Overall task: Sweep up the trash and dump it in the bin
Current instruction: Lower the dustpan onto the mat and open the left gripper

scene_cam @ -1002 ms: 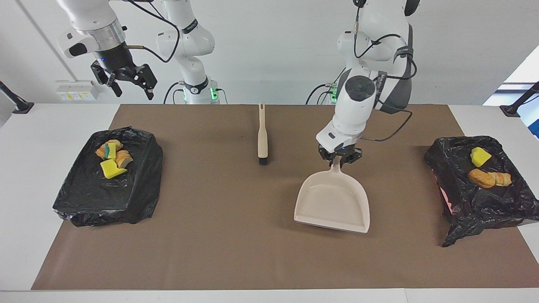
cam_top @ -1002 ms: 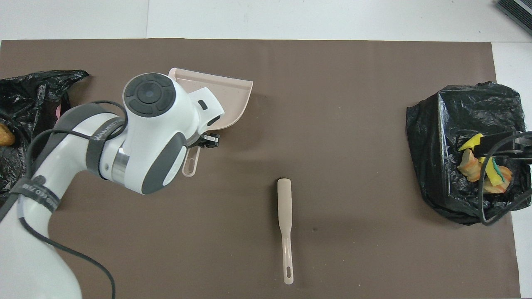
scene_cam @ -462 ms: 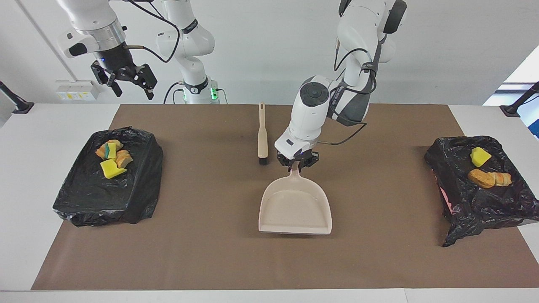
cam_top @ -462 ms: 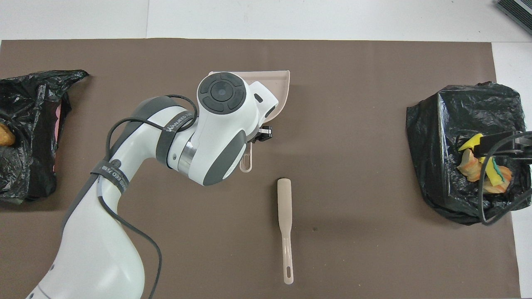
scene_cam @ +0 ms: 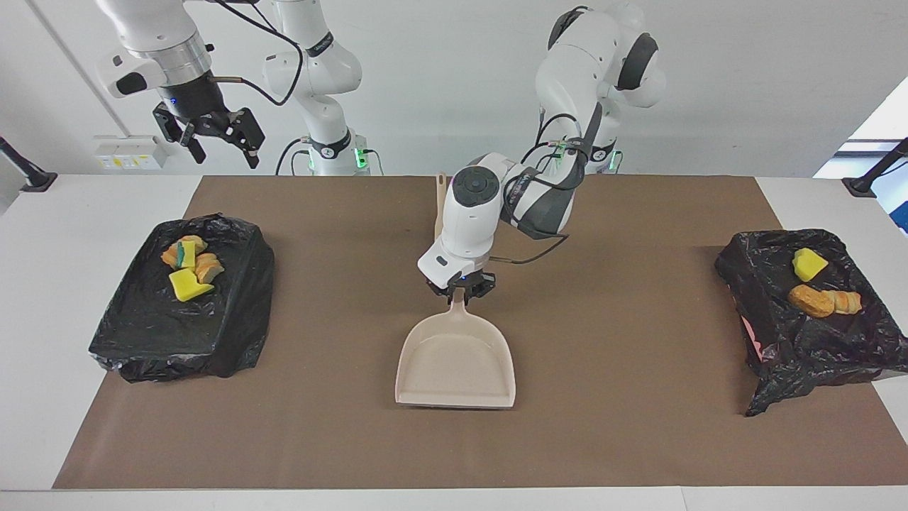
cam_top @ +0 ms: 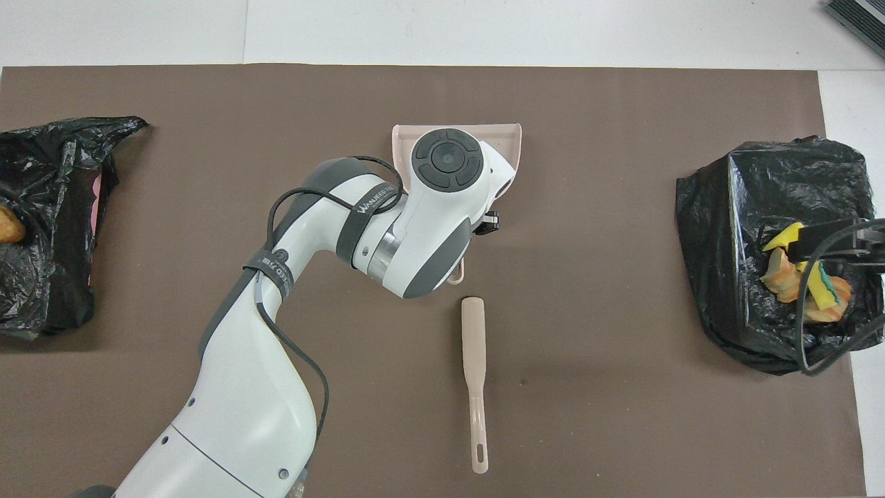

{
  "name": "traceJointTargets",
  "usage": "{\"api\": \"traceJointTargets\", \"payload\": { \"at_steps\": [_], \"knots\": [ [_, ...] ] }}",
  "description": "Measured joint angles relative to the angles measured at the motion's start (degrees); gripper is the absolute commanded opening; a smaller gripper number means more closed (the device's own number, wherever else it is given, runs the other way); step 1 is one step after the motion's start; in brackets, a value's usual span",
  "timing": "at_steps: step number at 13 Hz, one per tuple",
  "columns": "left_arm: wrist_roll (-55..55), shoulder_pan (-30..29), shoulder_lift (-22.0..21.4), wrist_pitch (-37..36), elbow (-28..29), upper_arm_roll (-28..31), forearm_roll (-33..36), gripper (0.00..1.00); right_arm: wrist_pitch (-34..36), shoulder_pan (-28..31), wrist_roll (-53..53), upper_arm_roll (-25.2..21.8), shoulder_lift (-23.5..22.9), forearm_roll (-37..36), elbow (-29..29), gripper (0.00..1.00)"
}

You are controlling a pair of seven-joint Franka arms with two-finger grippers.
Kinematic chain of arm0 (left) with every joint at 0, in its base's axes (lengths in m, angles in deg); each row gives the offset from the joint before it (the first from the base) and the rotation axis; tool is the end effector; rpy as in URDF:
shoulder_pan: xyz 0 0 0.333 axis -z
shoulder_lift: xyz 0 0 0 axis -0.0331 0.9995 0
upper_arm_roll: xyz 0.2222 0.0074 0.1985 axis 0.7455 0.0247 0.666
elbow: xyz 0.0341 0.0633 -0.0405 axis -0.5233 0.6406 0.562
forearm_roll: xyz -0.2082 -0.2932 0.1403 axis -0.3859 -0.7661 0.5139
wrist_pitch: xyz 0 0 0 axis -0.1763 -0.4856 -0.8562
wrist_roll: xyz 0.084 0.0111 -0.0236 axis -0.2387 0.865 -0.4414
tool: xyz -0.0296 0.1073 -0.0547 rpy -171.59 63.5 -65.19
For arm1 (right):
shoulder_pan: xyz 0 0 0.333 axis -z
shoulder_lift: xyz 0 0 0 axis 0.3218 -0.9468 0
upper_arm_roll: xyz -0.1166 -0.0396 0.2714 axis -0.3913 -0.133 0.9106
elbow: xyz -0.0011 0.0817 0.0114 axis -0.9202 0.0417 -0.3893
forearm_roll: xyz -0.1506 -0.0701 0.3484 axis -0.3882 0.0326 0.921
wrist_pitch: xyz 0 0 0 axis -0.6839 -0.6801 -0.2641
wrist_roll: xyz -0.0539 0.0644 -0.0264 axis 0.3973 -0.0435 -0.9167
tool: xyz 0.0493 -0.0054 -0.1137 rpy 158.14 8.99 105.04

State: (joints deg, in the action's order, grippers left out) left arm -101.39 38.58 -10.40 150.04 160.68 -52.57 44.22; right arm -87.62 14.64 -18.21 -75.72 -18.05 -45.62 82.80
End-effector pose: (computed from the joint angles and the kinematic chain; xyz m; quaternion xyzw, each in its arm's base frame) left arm 0.5561 -0.4620 0.3431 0.9979 -0.0530 -0.0012 0.0372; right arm 0.5090 -0.0141 0.6241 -0.9972 0.0749 -0.0068 0.0025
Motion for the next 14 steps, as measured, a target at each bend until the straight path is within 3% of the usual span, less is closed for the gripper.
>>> {"api": "traceJointTargets", "payload": {
  "at_steps": [3,5,6,8,9,11,12,14],
  "knots": [
    [0.0,0.19,0.13,-0.31,-0.03,0.01,0.0,0.02,0.0,0.0,0.0,0.0,0.0,0.0,0.0,1.0],
    [0.0,0.09,0.18,-0.1,-0.03,0.34,0.0,0.1,0.0,0.0,0.0,0.0,0.0,0.0,0.0,1.0],
    [0.0,-0.1,0.26,-0.09,-0.03,0.54,0.0,0.26,0.0,0.0,0.0,0.0,0.0,0.0,0.0,1.0],
    [0.0,-0.32,0.42,-0.09,-0.03,0.82,0.0,0.42,0.0,0.0,0.0,0.0,0.0,0.0,0.0,1.0],
    [0.0,-0.32,0.45,-0.09,-0.03,0.83,0.0,0.62,0.0,0.0,0.0,0.0,0.0,0.0,0.0,1.0],
    [0.0,-0.32,0.44,-0.09,-0.03,0.83,0.0,0.86,0.0,0.0,0.0,0.0,0.0,0.0,0.0,1.0],
    [0.0,-0.32,0.4,-0.09,-0.04,0.89,0.02,0.96,0.0,0.0,0.0,0.0,0.0,0.0,0.0,1.0],
    [0.0,-0.45,-0.06,-0.12,-0.02,1.39,0.04,1.0,0.0,0.0,0.0,0.0,0.0,0.0,0.0,1.0]
  ]
}}
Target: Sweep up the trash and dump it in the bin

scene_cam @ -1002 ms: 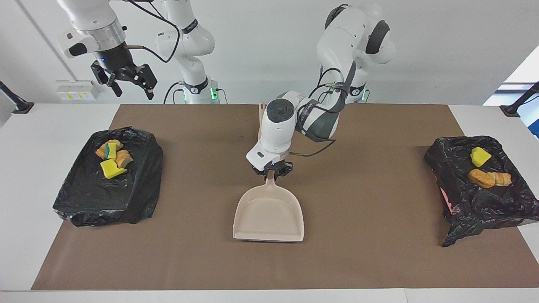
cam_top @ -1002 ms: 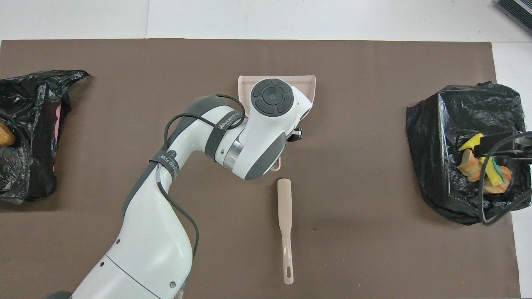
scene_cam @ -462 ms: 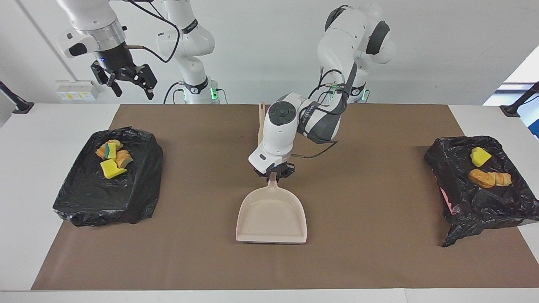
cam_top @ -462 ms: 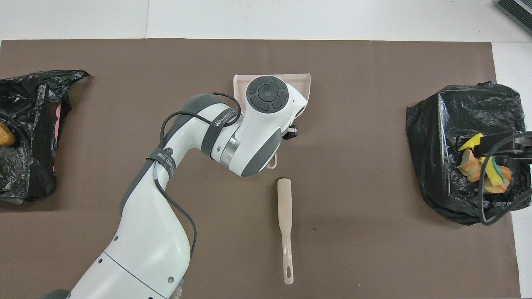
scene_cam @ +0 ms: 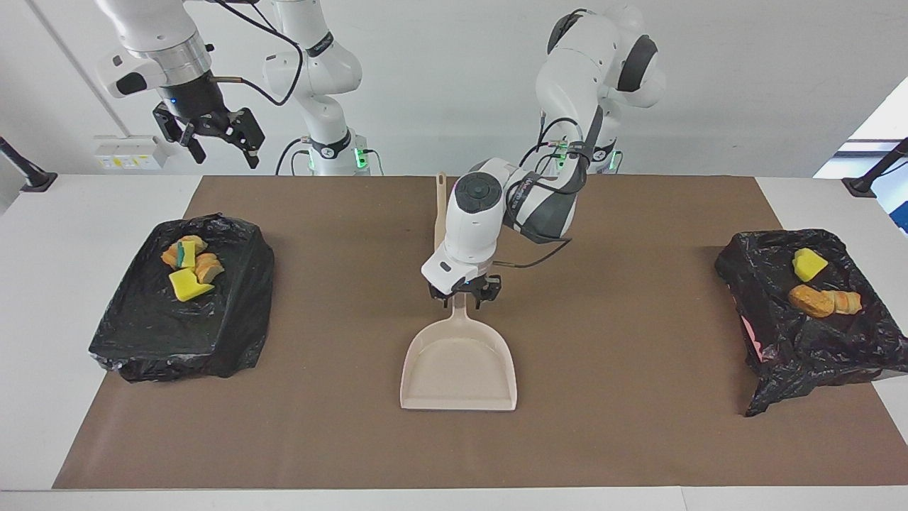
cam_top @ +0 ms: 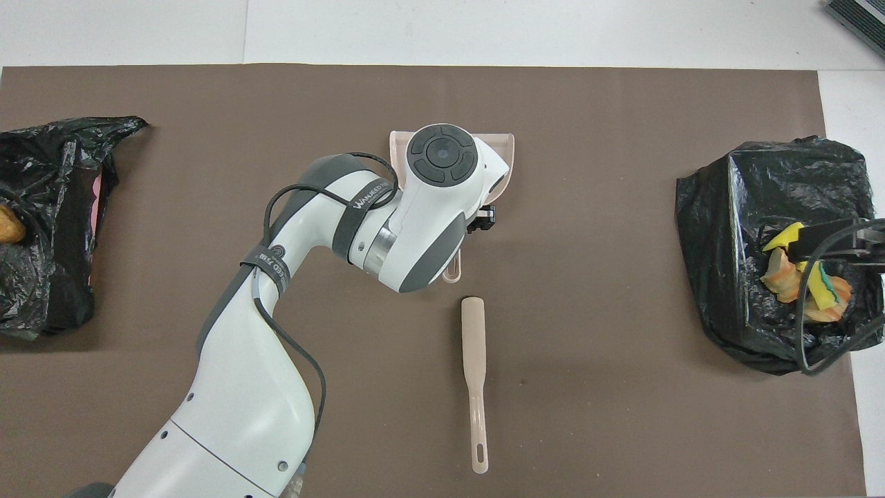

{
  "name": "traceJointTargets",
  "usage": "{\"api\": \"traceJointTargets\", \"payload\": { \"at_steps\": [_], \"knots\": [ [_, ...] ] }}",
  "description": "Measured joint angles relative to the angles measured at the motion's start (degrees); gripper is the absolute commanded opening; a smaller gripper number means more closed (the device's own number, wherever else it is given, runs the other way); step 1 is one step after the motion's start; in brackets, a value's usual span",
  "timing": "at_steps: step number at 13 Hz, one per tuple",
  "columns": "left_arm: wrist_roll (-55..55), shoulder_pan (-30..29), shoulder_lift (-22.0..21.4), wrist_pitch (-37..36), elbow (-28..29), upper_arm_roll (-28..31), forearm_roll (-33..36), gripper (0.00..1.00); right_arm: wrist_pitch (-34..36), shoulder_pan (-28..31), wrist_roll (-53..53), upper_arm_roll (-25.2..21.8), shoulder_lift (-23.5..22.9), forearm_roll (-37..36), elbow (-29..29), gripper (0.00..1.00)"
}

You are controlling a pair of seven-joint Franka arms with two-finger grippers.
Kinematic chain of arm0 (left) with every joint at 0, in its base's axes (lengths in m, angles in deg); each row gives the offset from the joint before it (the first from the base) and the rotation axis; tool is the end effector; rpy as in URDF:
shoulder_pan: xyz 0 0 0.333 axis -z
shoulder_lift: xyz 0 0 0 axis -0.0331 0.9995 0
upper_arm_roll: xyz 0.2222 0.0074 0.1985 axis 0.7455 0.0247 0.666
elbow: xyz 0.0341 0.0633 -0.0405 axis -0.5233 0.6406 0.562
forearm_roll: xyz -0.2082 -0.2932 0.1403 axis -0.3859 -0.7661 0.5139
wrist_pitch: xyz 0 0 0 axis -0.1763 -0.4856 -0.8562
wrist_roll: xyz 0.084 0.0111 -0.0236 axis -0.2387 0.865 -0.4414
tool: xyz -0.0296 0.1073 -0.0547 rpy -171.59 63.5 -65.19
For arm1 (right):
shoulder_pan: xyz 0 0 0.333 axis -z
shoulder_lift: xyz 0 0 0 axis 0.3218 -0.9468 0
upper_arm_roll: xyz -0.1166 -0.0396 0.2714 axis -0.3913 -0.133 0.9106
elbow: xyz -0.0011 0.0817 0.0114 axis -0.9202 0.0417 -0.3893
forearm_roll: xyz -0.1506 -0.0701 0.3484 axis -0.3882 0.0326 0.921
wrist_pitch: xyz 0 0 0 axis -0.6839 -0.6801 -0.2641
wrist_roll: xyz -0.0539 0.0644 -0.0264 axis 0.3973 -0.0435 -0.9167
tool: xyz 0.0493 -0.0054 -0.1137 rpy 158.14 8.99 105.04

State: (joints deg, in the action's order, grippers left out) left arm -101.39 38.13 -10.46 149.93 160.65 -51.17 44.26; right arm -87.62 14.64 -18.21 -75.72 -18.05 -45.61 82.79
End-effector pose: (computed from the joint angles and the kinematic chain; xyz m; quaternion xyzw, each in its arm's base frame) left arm 0.5683 -0.4467 0.3435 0.9987 -0.0397 0.0035 0.0306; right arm 0.5090 -0.0140 0.6242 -0.9972 0.0749 -0.0068 0.0026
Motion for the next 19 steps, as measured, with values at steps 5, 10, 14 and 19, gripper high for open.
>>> {"api": "traceJointTargets", "payload": {
  "at_steps": [5,10,14,19],
  "knots": [
    [2.89,-5.55,-9.21,-0.47,7.48,0.61,0.31,1.0,0.0,0.0,0.0,0.0,0.0,0.0,0.0,1.0],
    [15.51,-16.03,-21.34,-3.97,15.5,0.9,0.38,1.0,0.0,0.0,0.0,0.0,0.0,0.0,0.0,1.0],
    [20.19,-20.16,-30.48,-14.84,15.96,1.5,0.38,1.0,0.0,0.0,0.0,0.0,0.0,0.0,0.0,1.0],
    [29.28,-24.44,-39.74,-29.22,14.37,2.17,0.37,1.0,0.0,0.0,0.0,0.0,0.0,0.0,0.0,1.0]
  ]
}}
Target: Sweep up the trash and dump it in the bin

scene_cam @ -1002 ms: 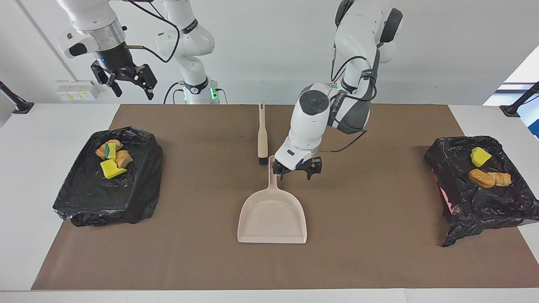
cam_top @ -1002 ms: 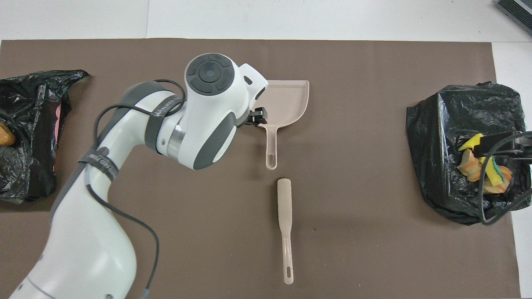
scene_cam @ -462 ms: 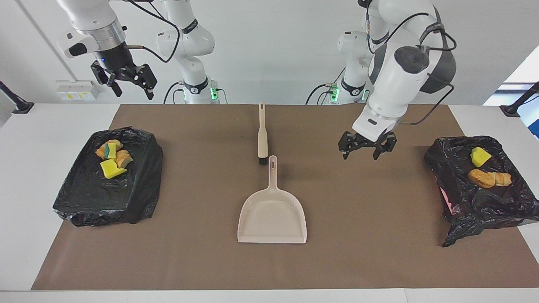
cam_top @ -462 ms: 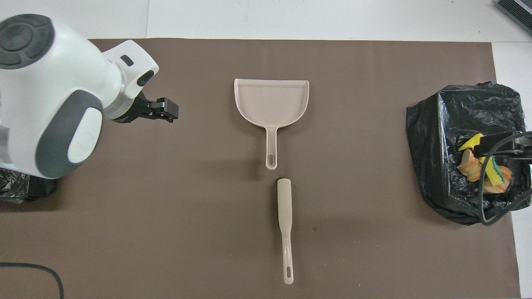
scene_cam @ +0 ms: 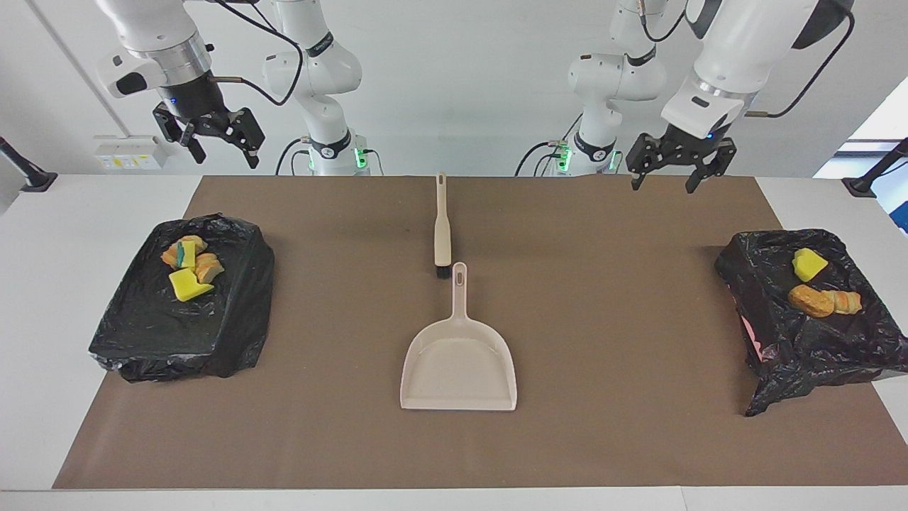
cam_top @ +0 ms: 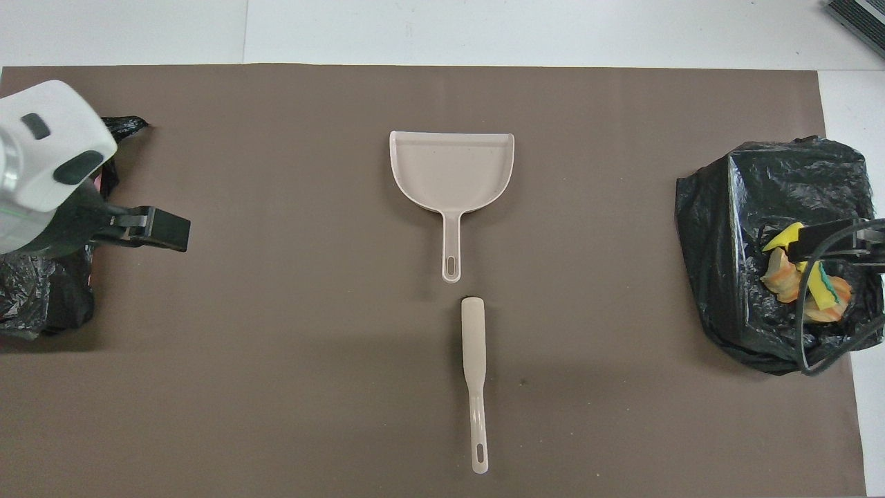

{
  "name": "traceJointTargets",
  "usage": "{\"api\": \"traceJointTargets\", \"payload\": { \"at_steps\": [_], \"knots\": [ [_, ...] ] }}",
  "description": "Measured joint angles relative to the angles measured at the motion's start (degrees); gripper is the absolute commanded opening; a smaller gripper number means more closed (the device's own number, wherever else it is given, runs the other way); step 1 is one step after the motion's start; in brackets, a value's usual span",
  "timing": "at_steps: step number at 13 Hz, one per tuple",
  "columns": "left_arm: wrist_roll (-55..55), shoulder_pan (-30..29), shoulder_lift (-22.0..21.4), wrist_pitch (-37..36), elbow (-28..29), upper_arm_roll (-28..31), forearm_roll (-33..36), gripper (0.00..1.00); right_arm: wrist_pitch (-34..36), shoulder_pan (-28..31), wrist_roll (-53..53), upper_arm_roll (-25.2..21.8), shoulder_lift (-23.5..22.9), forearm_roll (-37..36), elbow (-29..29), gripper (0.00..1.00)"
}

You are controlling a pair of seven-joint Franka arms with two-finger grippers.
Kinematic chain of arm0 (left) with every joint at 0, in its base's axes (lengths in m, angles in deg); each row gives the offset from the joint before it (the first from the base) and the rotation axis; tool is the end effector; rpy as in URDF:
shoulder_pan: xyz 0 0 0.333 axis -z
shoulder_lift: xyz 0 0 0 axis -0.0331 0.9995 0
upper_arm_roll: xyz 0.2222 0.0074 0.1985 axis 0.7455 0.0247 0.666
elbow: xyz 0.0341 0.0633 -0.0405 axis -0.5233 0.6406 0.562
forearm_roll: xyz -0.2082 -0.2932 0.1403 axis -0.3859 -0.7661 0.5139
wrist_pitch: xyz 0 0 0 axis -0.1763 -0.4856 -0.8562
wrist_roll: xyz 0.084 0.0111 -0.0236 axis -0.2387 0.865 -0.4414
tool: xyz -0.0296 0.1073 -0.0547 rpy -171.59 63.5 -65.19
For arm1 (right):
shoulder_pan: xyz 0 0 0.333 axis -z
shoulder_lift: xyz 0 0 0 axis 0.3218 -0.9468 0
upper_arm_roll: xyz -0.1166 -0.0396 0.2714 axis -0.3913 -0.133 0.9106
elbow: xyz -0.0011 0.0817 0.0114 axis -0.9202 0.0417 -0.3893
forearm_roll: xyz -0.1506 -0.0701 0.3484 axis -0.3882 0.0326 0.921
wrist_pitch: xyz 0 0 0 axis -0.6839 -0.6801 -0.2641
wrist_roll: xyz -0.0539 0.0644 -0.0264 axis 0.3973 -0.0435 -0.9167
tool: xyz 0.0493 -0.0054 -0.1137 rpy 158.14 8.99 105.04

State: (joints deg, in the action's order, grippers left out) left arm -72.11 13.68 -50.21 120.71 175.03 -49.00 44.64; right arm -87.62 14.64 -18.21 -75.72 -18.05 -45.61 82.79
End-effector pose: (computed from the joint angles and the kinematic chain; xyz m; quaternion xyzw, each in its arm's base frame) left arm 0.5138 -0.1105 0.6219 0.9973 -0.0724 -0.0141 0.0062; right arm 0.5090 -0.0140 0.6242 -0.9972 0.0749 -0.0068 0.0026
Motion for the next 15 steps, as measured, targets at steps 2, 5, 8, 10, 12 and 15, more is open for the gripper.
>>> {"api": "traceJointTargets", "payload": {
  "at_steps": [2,5,8,10,12,15],
  "knots": [
    [4.07,-2.34,-0.54,-4.11,-2.48,0.08,-0.01,1.0,0.0,0.0,0.0,0.0,0.0,0.0,0.0,1.0],
    [5.81,-4.64,0.28,-5.26,-4.4,0.1,-0.47,1.0,0.0,0.0,0.0,0.0,0.0,0.0,0.0,1.0],
    [5.89,-4.72,0.36,-5.27,-4.62,-0.13,-0.53,1.0,0.0,0.0,0.0,0.0,0.0,0.0,0.0,1.0],
    [5.89,-4.72,0.27,-5.65,-4.62,-0.27,-0.53,1.0,0.0,0.0,0.0,0.0,0.0,0.0,0.0,1.0],
    [5.89,-4.73,-0.21,-6.07,-4.17,-0.14,-0.53,1.0,0.0,0.0,0.0,0.0,0.0,0.0,0.0,1.0],
    [5.89,-4.84,-0.91,-6.22,-3.34,0.13,-0.53,1.0,0.0,0.0,0.0,0.0,0.0,0.0,0.0,1.0]
  ]
}}
